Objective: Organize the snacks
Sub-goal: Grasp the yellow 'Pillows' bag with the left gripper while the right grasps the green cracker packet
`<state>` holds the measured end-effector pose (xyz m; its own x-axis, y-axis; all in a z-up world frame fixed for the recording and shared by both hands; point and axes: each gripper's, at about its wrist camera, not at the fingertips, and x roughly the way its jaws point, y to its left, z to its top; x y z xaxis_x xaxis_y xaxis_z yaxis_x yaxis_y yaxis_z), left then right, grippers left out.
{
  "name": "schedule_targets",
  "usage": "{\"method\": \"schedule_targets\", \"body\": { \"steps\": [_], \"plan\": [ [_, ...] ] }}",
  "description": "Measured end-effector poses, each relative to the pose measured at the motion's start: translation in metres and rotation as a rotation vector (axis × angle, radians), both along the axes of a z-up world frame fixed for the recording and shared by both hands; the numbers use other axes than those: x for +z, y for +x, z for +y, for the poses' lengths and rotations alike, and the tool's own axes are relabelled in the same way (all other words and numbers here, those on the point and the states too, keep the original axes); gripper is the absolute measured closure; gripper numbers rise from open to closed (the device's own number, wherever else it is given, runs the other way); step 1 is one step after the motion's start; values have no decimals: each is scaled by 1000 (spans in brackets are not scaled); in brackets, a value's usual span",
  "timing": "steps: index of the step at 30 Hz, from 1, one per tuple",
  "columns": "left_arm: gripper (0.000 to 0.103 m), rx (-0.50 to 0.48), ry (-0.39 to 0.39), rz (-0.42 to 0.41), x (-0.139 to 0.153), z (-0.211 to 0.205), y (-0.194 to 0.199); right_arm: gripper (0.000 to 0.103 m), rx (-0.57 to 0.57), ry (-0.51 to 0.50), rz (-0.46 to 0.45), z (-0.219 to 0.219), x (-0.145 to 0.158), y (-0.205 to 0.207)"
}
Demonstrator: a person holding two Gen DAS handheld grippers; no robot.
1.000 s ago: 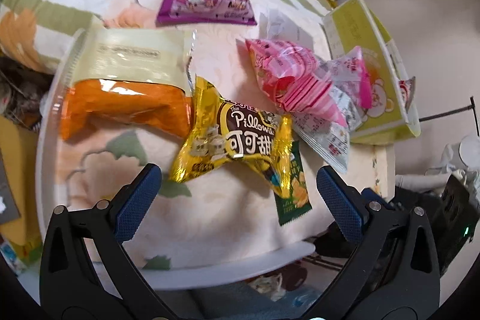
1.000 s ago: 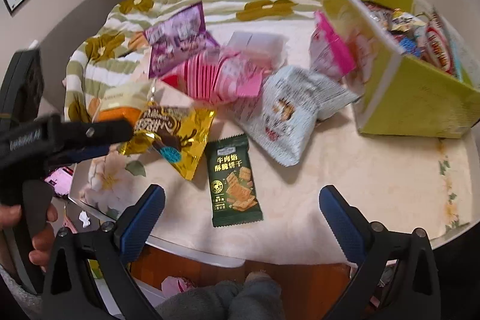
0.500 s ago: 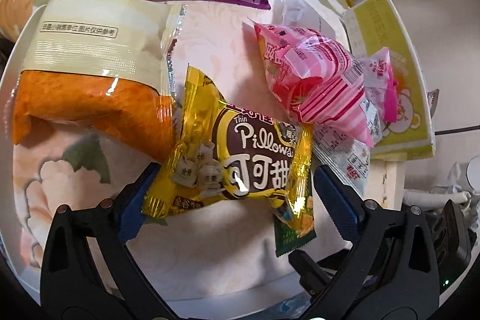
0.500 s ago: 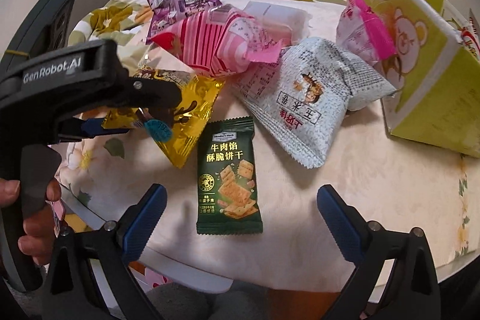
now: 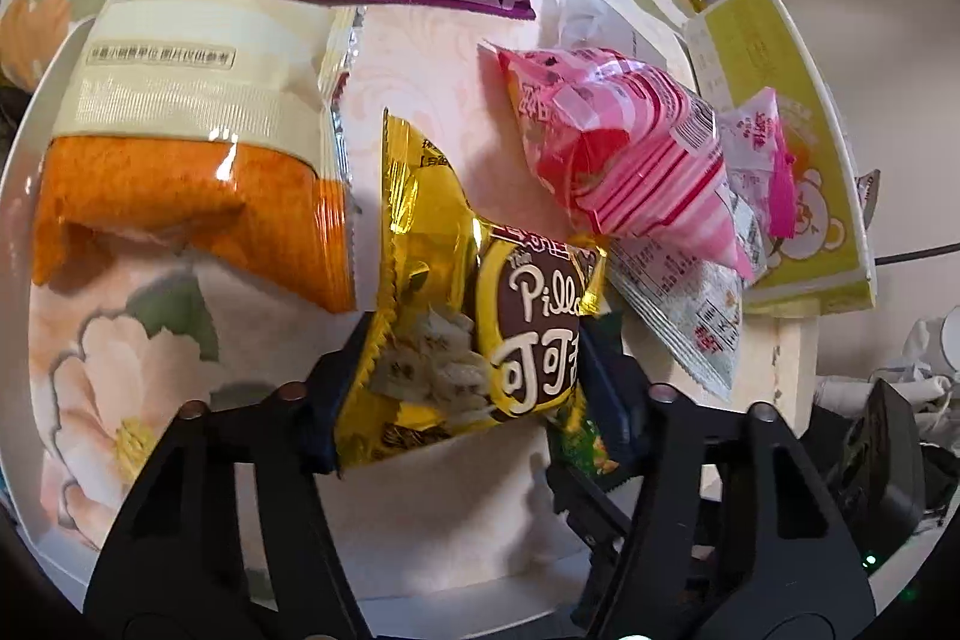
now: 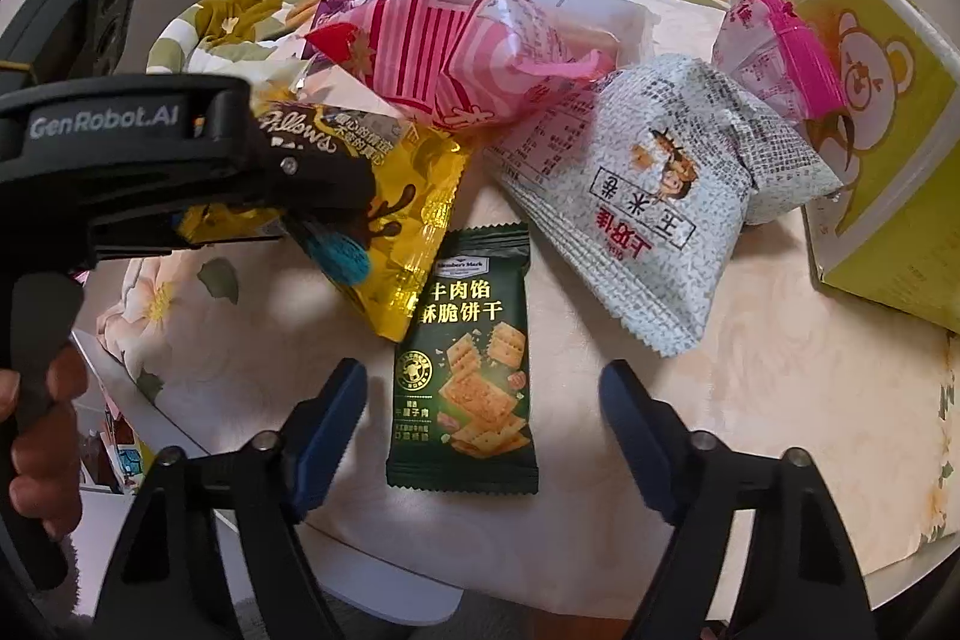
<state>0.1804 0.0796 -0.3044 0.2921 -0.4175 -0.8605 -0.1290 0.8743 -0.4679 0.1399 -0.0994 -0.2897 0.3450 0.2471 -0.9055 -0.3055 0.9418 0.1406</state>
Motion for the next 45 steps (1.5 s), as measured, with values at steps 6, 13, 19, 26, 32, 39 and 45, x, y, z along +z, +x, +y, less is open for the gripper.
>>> {"method": "schedule_targets", "body": {
  "steps": [6,13,19,26,32,39,45],
  "plan": [
    [52,5,-16,2,2,6,-11,34,7,-19,-14,6,-1,-1],
    [57,18,-36,-14,11,19,-26,47,47,-55,-40,24,-3,-8],
    [57,27,-64,-33,20,28,-33,63,66,-72,-49,32,-3,-9],
    [57,32,-76,-69,42,36,-43,63,66,-54,-80,29,17,-17],
    [57,53,-85,-118,69,47,-49,63,32,-32,-104,18,38,-29],
    [57,21,-74,-210,116,52,-50,63,-17,-9,-167,4,83,-44],
    [57,-19,-74,-288,156,33,-40,63,-93,26,-220,-30,129,-47]
  ]
}}
